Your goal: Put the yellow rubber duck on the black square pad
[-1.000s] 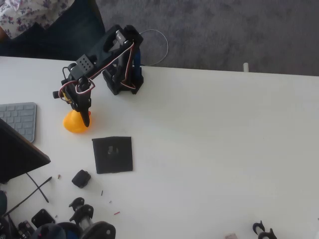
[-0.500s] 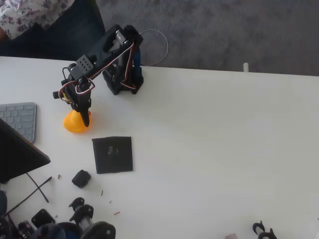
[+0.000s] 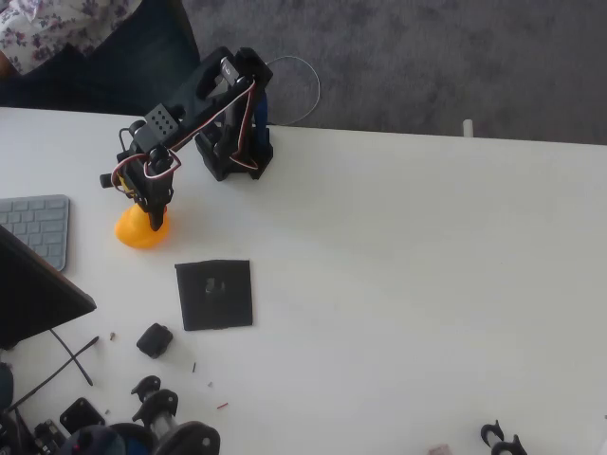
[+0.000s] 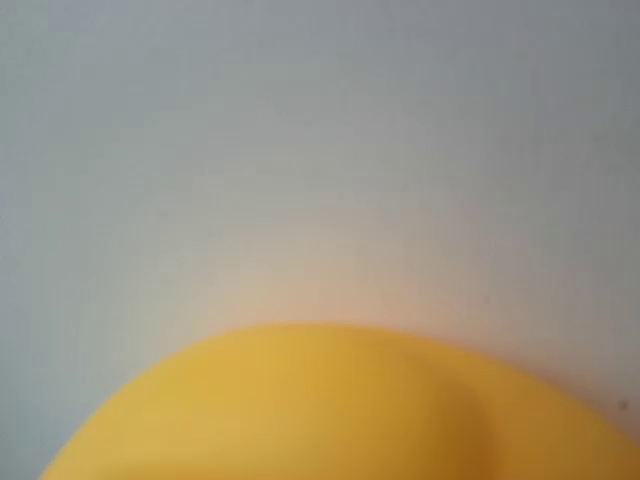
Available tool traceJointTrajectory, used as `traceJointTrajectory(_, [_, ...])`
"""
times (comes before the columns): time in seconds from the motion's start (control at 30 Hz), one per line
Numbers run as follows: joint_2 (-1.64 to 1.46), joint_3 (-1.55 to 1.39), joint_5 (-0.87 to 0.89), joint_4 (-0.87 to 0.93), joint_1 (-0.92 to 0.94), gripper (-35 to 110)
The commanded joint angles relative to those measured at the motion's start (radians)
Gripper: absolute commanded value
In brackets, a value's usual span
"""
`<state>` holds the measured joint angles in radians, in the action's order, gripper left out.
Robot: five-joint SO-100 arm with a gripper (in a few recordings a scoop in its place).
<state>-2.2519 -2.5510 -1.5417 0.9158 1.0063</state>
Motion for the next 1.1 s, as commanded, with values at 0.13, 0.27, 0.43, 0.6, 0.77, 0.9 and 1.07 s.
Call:
traceJointTrajectory(0.13, [-0.031,0.003,-0.009,0.003,-0.002,10])
traceJointTrajectory(0.27, [-0.032,0.009,-0.009,0.003,-0.003,10])
traceJointTrajectory(0.43, [-0.032,0.094,-0.009,0.014,-0.003,10])
traceJointTrajectory(0.6, [-0.032,0.163,0.057,0.015,-0.005,10])
traceJointTrajectory(0.77, [-0.032,0.178,0.1,0.015,-0.032,10])
traceJointTrajectory(0.9, [-0.032,0.178,0.144,0.017,-0.103,10])
traceJointTrajectory(1.07, [-0.034,0.179,0.249,0.008,-0.195,10])
